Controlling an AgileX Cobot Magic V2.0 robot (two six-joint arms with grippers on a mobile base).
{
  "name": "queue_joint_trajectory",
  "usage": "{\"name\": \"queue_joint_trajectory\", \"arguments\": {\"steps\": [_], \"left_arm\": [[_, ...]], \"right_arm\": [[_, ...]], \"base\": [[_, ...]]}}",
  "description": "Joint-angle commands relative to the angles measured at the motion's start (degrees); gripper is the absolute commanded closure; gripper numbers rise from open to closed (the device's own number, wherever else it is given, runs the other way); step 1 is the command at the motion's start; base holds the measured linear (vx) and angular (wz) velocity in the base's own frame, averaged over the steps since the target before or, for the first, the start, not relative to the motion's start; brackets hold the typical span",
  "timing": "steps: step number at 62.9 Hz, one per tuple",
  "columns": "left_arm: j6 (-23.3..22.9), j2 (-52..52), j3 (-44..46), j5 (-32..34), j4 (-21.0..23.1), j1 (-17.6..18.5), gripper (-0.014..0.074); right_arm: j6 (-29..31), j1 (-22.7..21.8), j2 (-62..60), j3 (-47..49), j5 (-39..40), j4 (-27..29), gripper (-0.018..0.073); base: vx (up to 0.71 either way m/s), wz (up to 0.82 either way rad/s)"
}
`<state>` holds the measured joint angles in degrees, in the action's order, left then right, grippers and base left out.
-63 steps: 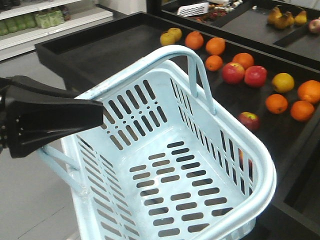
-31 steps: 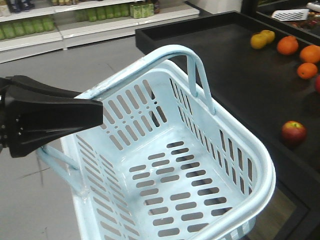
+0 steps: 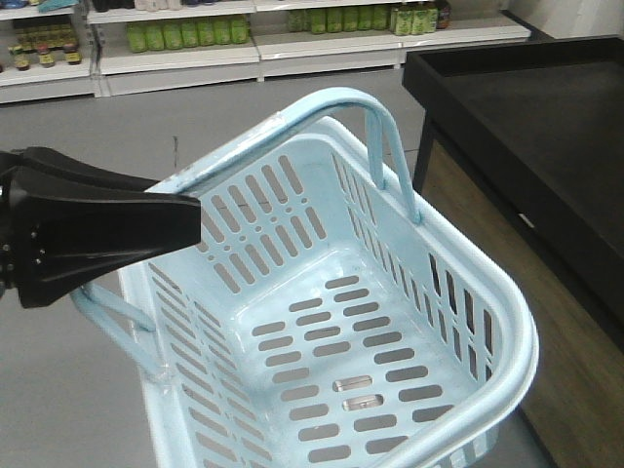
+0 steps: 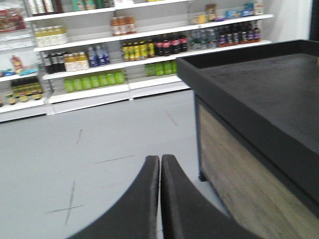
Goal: Pick three apples into basket with both arms
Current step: 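Drive the base away from the table holding the basket aloft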
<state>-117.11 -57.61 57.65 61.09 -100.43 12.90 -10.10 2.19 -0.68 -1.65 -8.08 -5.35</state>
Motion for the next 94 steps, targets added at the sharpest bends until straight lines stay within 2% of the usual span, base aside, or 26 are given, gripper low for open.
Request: {"name": "queue_joint_trajectory", "arguments": {"steps": [1,45,94], "left_arm": [[0.0,1.1,1.6,-1.9,-2.9,0.1,0.0603],[-0.1,1.1,1.6,-1.8,-2.9,0.1,0.0603],[-0.1,1.1,1.6,-1.8,-2.9,0.1,0.0603]], "right_arm": [[0.1,-0.4,-0.8,-0.7,4.4,-0.6,0.0566],[0.1,-0.4,-0.8,-0.7,4.4,-0.6,0.0566],[0.1,-0.4,-0.8,-0.7,4.4,-0.6,0.0566]], "base": [[-0.12,0.46],[-0.05,0.31],[0.12,0.35]]}}
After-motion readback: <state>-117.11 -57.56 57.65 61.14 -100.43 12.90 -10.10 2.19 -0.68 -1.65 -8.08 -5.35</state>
